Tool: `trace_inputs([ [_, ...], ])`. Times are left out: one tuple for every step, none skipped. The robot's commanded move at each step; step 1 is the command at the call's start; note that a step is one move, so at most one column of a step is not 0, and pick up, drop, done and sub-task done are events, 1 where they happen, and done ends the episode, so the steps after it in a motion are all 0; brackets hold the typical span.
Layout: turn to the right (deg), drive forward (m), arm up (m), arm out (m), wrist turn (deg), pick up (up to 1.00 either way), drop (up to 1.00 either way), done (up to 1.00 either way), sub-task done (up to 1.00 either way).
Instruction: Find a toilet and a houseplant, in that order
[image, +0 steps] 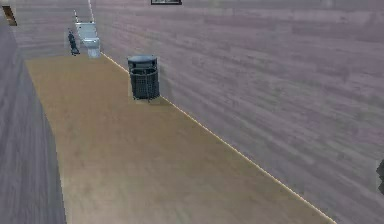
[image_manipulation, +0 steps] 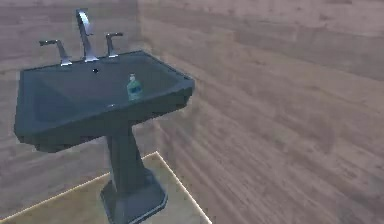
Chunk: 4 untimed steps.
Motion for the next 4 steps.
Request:
trace_inputs([
  [0.0,0.55,0.00,0.00,0.0,0.00,0.00,0.00,0.00],
  [-33.0,0.00,0.00,0.00,0.0,0.00,0.00,0.00,0.00],
  [0.0,1.00,0.00,0.00,0.0,0.00,0.00,0.00,0.00],
  [0.0,1.00,0.00,0.00,0.0,0.00,0.00,0.00,0.00],
])
